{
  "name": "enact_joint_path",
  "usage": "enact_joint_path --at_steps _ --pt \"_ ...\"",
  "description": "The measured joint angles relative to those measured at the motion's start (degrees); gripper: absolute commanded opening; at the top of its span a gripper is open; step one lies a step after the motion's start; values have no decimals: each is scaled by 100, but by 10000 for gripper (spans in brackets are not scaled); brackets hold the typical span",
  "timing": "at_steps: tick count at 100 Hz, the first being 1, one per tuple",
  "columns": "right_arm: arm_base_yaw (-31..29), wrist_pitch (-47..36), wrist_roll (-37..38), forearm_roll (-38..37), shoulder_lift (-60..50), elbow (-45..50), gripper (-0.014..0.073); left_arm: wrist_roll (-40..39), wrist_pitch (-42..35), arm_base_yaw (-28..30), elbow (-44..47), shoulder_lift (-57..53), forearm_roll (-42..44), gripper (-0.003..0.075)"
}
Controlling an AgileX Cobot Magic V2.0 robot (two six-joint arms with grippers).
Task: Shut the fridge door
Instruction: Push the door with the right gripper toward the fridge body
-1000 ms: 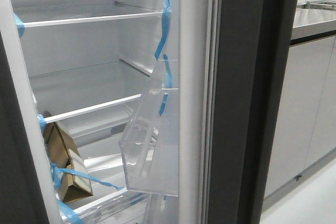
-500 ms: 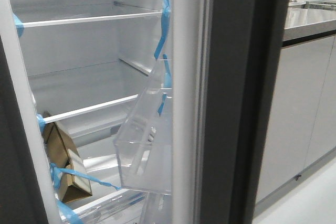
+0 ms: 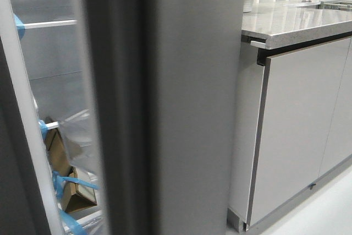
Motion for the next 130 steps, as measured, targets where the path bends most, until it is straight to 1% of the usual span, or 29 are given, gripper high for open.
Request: enact_joint_path --at_steps 15,41,57,70,80,89,108,130 --pt "409 -296 -23 -325 635 -623 -46 0 0 0 0 0 0 -20" --pt "678 -395 -23 -590 1963 -1950 -46 0 0 0 0 0 0 -20" --pt "762 -244 -23 -768 2806 -3059 -46 0 0 0 0 0 0 -20" --pt "816 -340 -23 -790 3686 -4133 -46 0 0 0 0 0 0 -20" --pt "816 -303 -23 -834 4188 -4693 -46 0 0 0 0 0 0 -20" --pt "804 13 -23 -947 4334 -4971 -46 0 0 0 0 0 0 -20" --pt "837 -15 -23 -1116 4469 -5157 -46 0 0 0 0 0 0 -20" --pt "823 152 -23 -1751 4393 -5157 -46 0 0 0 0 0 0 -20"
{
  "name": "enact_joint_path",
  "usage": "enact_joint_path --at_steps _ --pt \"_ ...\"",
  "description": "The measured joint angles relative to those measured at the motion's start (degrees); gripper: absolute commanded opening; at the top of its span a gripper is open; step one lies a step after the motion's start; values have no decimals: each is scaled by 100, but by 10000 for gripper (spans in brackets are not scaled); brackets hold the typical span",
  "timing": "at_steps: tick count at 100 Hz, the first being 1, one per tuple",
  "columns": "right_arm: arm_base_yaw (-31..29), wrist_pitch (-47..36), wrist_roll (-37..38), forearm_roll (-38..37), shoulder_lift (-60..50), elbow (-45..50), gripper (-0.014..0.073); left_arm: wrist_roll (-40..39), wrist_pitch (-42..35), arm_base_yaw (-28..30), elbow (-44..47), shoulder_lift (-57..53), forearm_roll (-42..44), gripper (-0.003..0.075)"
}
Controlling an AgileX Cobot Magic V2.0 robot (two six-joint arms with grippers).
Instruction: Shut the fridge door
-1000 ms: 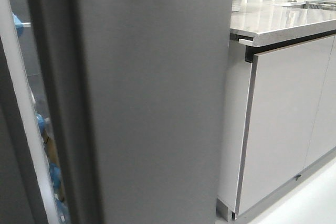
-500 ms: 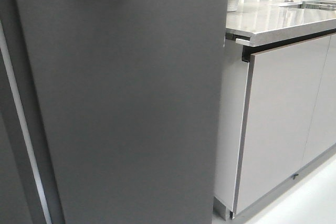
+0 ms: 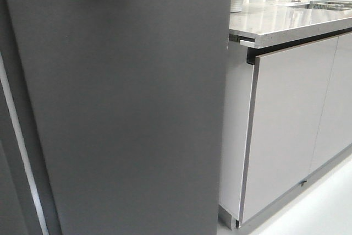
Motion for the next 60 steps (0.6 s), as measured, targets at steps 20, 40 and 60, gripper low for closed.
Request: enact_joint_path --at_steps 20,40,60 --pt "-176 218 212 -566 -835 613 -46 0 0 0 0 0 0 -20" --pt "-539 -215 267 -1073 -2154 2353 -46 0 0 0 0 0 0 -20" --pt "-959 -766 267 -1816 -3773 4445 -46 0 0 0 0 0 0 -20"
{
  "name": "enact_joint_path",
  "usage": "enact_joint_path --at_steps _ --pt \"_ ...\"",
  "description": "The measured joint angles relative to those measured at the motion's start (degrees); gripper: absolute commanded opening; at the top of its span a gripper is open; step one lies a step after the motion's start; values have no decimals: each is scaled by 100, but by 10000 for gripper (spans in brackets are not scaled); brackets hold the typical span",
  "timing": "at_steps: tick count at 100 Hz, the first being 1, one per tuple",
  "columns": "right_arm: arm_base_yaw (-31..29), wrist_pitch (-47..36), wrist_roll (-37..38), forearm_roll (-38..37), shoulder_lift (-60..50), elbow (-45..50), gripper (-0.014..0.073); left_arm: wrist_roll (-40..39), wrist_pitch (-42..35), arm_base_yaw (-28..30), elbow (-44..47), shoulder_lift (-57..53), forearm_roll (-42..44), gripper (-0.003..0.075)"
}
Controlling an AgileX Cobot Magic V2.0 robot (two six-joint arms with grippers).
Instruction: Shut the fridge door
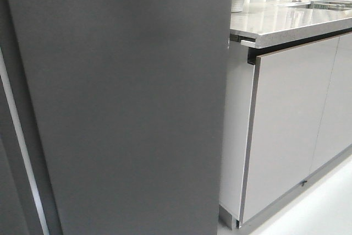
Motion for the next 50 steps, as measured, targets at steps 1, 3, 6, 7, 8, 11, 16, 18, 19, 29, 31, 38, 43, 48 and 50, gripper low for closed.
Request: enact_joint_path --at_steps 1,3,6,7,8,11,16,18,19,29,31,38,43,48,50 --pt "-17 -17 0 -22 -58 71 -46 0 0 0 0 0 0 -20" --pt "-66 -76 0 -82 -231 282 -46 0 0 0 0 0 0 -20" --pt "-132 -157 0 -160 -462 565 -46 0 0 0 0 0 0 -20" --pt "-166 -201 0 -190 -578 707 -46 0 0 0 0 0 0 -20" --pt "-184 -224 0 -209 -637 777 -46 0 0 0 0 0 0 -20" --pt "-273 -304 0 -279 -866 1130 -46 0 0 0 0 0 0 -20" --pt "-402 -430 0 -399 -1267 1613 -46 0 0 0 0 0 0 -20" --pt "-441 -484 0 -446 -1434 1752 -46 0 0 0 0 0 0 -20" --pt "-461 -500 0 -460 -1491 1821 -46 0 0 0 0 0 0 -20" --pt "-757 -682 4 -684 -2362 2823 -46 0 0 0 0 0 0 -20" --pt "-820 -704 4 -726 -2545 3020 -46 0 0 0 0 0 0 -20" --pt "-1059 -768 4 -873 -3126 3587 -46 0 0 0 0 0 0 -20" --pt "-1251 -792 4 -974 -3668 4072 -46 0 0 0 0 0 0 -20" --pt "-1479 -807 4 -1065 -4154 4489 -46 0 0 0 0 0 0 -20" --pt "-1533 -821 4 -1091 -4293 4666 -46 0 0 0 0 0 0 -20"
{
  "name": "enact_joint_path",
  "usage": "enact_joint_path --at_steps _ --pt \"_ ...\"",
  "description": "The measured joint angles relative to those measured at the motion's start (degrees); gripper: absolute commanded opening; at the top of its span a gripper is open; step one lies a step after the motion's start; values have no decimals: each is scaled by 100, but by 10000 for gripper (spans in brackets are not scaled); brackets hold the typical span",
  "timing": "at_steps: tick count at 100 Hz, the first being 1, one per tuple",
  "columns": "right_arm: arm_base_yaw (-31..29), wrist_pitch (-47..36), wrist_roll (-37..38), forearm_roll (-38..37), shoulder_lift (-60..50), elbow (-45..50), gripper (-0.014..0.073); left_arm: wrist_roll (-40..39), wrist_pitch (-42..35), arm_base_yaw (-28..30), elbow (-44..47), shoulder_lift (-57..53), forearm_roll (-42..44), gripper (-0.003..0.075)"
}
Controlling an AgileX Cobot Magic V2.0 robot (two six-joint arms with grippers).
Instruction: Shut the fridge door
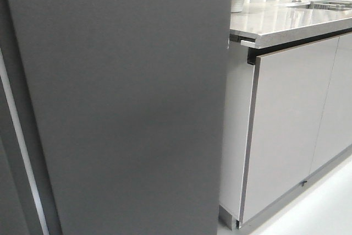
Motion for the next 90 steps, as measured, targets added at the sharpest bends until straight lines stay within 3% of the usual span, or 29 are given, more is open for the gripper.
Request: enact_joint_path --at_steps 15,46,90 --pt "-405 -40 0 -357 -1460 1221 -46 0 0 0 0 0 0 -20" --pt "-464 -40 446 -1473 -3371 2938 -46 0 0 0 0 0 0 -20" --pt "-464 27 632 -2324 -4286 3063 -46 0 0 0 0 0 0 -20"
